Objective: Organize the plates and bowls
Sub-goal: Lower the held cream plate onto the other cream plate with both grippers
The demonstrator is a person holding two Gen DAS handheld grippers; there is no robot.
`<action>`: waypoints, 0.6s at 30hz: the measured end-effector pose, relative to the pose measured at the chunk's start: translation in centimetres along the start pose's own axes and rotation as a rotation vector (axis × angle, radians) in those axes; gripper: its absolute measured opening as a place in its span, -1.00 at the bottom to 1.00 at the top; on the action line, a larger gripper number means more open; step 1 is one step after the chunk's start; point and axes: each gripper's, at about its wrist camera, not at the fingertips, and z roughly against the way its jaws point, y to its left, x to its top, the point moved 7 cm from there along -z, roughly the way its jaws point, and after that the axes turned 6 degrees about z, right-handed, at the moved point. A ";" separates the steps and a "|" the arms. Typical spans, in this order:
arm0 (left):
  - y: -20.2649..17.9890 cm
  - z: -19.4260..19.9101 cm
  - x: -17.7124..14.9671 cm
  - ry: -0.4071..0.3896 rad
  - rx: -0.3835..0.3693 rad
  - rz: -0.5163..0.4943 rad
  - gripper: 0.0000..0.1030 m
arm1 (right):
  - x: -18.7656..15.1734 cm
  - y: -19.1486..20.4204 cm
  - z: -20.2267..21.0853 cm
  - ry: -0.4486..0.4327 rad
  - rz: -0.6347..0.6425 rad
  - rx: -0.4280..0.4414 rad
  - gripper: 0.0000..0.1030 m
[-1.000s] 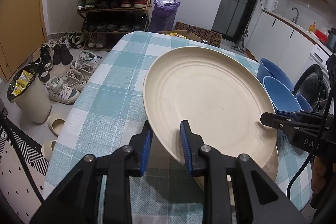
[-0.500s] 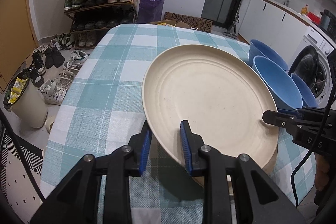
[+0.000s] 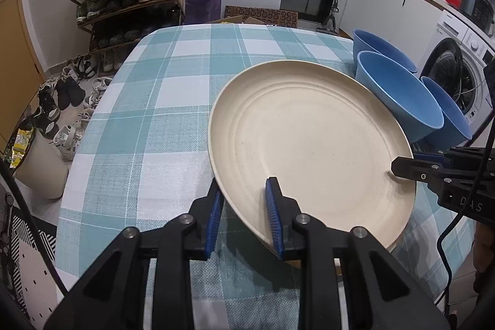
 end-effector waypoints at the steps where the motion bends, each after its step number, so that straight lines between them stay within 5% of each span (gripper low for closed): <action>1: 0.0 -0.1 0.0 0.002 0.002 -0.005 -0.52 | -0.2 0.0 0.0 0.003 -0.001 -0.001 -0.62; 18: -0.9 -0.8 -1.0 0.031 0.038 -0.078 -0.49 | -1.6 0.0 -0.9 0.054 0.001 -0.024 -0.61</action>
